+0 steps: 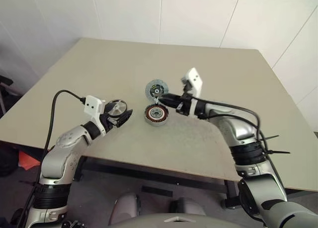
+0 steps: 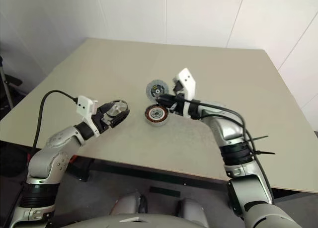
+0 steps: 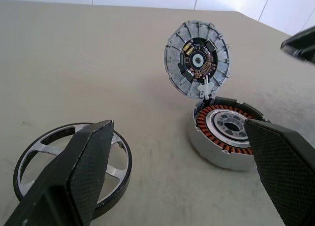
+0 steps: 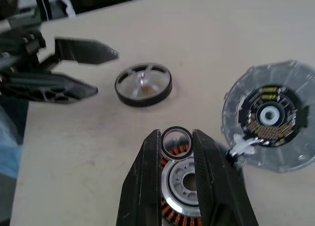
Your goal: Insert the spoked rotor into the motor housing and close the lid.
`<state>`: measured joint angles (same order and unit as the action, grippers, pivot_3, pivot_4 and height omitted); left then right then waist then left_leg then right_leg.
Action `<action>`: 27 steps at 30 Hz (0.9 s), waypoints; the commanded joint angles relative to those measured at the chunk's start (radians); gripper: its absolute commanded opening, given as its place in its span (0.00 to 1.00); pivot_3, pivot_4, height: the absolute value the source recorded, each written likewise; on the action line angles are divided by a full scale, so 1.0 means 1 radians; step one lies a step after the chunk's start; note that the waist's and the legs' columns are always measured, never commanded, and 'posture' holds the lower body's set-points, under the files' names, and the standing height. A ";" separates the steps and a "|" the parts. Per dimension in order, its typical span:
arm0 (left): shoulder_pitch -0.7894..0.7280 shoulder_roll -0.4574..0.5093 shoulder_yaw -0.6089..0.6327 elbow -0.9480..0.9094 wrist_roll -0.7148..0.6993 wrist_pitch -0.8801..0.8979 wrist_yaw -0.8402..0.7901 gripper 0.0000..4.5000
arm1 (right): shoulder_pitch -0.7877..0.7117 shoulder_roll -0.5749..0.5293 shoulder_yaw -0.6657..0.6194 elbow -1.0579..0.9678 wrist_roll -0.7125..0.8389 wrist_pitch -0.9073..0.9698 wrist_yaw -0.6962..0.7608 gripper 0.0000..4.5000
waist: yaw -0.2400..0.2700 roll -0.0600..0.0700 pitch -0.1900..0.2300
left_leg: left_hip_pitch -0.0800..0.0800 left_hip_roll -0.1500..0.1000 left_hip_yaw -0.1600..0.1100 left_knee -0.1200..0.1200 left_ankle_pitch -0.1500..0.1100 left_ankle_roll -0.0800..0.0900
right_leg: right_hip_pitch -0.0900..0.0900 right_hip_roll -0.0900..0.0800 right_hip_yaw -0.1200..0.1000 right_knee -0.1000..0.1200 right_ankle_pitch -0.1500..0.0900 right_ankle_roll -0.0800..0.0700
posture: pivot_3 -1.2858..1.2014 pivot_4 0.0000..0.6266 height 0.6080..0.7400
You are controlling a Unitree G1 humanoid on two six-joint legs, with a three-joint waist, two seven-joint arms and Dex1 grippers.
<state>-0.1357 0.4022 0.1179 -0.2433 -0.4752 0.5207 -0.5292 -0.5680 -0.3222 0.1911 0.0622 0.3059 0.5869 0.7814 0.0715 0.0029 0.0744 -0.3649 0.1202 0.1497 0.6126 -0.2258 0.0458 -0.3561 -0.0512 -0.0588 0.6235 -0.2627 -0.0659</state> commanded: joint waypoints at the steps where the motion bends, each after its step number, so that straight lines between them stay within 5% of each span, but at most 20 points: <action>1: -0.010 -0.001 0.006 -0.022 0.004 -0.018 0.004 1.00 | -0.040 0.016 0.046 0.053 -0.069 -0.056 -0.018 0.14 | -0.001 0.000 0.000 | 0.000 0.000 0.000 0.000 0.000 0.000 | 0.000 0.000 0.000 0.000 0.000 0.000 | 0.52 0.00 1.00; 8: 0.002 0.002 0.013 -0.038 0.003 -0.015 0.010 1.00 | -0.057 0.036 0.129 0.194 -0.194 -0.163 -0.022 0.14 | -0.002 0.000 0.000 | 0.000 0.000 0.000 0.000 0.000 -0.001 | 0.000 0.000 0.000 0.000 0.000 0.000 | 0.52 0.00 1.00; 27: 0.016 -0.016 -0.005 -0.055 0.006 -0.014 0.023 1.00 | -0.090 0.057 0.103 0.305 -0.239 -0.233 -0.023 0.14 | -0.003 0.000 0.000 | 0.000 0.000 0.000 0.000 0.000 -0.001 | 0.000 0.000 0.000 0.001 0.000 0.000 | 0.52 0.00 1.00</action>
<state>-0.1146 0.3872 0.1108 -0.2535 -0.4670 0.5206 -0.5091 -0.6333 -0.2681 0.3179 0.3711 0.0713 0.3749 0.7604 0.0686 0.0029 0.0745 -0.3645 0.1203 0.1496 0.6125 -0.2253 0.0447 -0.3563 -0.0511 -0.0587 0.6246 -0.2626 -0.0660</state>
